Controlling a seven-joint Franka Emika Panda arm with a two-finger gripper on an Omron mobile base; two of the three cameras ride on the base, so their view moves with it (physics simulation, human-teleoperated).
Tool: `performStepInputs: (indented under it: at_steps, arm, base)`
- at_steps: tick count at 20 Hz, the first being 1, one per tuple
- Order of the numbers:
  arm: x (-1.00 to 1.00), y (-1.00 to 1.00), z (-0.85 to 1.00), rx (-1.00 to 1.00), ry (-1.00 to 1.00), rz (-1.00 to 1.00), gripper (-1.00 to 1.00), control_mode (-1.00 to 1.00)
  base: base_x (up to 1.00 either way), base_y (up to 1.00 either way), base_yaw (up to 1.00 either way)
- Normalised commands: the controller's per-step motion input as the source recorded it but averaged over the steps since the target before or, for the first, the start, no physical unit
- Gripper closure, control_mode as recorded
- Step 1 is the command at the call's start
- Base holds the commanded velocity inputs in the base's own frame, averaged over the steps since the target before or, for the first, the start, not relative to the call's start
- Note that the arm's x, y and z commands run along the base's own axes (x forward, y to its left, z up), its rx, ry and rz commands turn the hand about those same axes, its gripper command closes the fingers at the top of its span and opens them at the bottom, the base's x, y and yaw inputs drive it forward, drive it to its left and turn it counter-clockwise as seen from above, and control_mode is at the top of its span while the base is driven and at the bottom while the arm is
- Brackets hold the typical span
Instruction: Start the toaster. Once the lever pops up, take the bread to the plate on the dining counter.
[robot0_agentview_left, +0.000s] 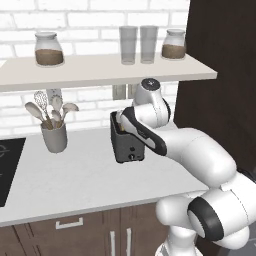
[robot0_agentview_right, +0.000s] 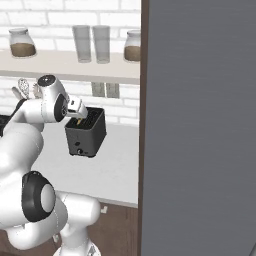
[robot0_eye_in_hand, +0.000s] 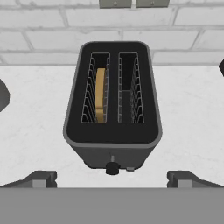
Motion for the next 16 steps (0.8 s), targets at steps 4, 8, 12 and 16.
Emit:
performStepInputs:
  at_steps: [4, 8, 12, 16]
  arm:
    - [0.00, 0.00, 0.00, 0.00, 0.00, 0.00, -1.00, -1.00]
    - [0.00, 0.00, 0.00, 0.00, 0.00, 0.00, -1.00, -1.00]
    - [0.00, 0.00, 0.00, 0.00, 0.00, 0.00, -1.00, -1.00]
    - [0.00, 0.00, 0.00, 0.00, 0.00, 0.00, -1.00, -1.00]
  base:
    - [0.00, 0.00, 0.00]
    - [0.00, 0.00, 0.00]
    - [0.00, 0.00, 0.00]
    - [0.00, 0.00, 0.00]
